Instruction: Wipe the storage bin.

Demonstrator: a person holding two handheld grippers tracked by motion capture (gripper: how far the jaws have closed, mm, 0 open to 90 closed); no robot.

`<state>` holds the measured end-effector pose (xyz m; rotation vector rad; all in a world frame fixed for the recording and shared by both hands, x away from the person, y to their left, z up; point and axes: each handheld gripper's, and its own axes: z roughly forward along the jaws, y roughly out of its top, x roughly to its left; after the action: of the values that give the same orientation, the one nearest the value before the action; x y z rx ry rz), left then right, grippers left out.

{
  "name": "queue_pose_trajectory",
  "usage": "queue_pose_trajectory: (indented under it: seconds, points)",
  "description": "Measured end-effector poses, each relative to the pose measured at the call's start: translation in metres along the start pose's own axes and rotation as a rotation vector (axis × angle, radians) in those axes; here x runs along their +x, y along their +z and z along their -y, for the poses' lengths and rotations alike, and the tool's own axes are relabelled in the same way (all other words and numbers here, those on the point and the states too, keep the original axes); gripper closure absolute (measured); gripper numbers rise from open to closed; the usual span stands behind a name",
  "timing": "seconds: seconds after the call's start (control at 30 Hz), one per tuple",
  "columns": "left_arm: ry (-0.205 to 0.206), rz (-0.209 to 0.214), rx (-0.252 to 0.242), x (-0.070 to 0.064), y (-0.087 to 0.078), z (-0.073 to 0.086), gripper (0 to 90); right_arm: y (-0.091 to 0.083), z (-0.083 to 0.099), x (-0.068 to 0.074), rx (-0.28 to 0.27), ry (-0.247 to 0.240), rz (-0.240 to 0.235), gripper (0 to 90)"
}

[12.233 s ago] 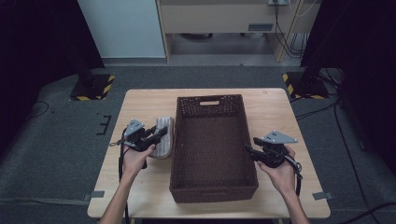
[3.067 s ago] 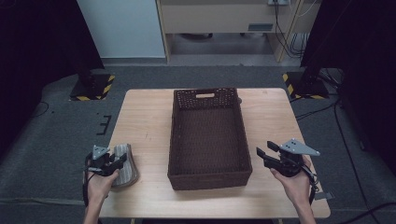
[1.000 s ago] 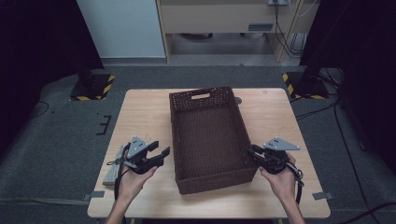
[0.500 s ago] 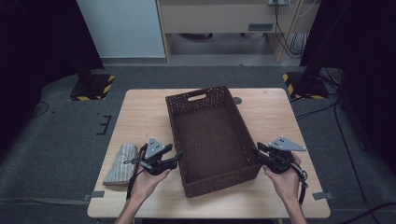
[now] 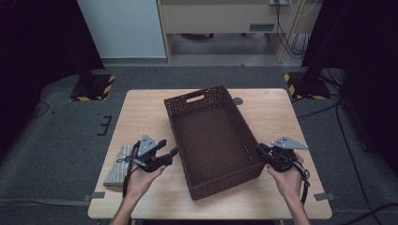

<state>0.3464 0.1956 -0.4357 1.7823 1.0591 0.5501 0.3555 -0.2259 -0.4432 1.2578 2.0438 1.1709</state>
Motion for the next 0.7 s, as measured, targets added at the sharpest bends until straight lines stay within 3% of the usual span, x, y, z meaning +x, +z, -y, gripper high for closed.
queue_pose_trajectory:
  seconds: [0.13,0.33,0.47,0.57,0.7]
  points:
    - [-0.017,-0.014,0.005,0.006,0.007,-0.001,41.3,0.003,-0.001,-0.003,0.003,-0.003,0.016,79.5]
    - [-0.026,-0.017,0.019,0.007,0.029,-0.007,40.8,0.007,-0.003,-0.005,0.013,-0.014,0.056,79.0]
    - [-0.005,-0.027,0.033,0.007,0.042,-0.009,39.7,0.005,-0.003,-0.004,0.004,-0.023,0.077,69.1]
    - [-0.020,-0.025,0.035,0.007,0.049,-0.008,38.4,0.000,-0.001,-0.003,-0.002,-0.025,0.073,63.2]
    - [-0.003,-0.022,0.032,0.003,0.049,-0.007,46.2,0.000,0.004,-0.006,0.017,-0.020,0.082,68.0]
